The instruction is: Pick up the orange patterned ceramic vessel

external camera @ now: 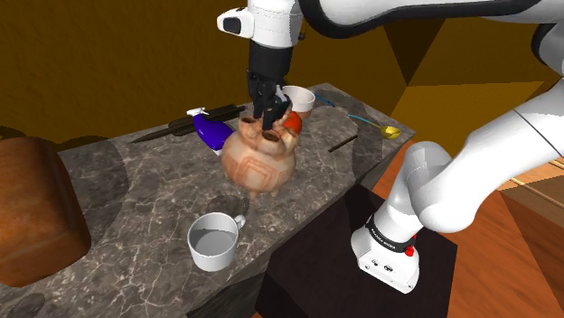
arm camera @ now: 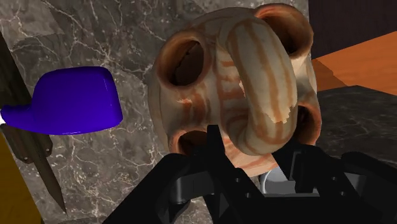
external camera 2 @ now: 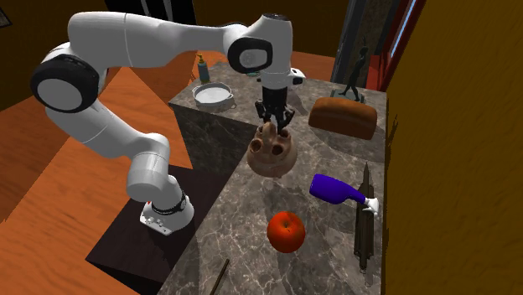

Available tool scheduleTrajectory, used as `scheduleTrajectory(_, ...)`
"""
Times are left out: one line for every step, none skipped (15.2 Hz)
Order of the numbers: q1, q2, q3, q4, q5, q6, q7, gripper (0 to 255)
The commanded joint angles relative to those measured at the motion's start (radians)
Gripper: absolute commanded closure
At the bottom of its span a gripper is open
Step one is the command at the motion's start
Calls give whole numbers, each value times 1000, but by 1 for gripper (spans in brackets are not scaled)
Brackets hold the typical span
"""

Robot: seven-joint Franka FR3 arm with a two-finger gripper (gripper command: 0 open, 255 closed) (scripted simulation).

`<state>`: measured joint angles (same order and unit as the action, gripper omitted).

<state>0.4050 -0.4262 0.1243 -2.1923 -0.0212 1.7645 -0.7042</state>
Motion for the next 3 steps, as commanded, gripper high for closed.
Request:
scheduleTrajectory(0, -1, -1, 31, 0, -27, -1, 255)
scheduleTrajectory(0, -1, -1, 33, 0, -29, -2, 255)
scheduleTrajectory(0, -1, -1, 33, 0, -29, -2, 255)
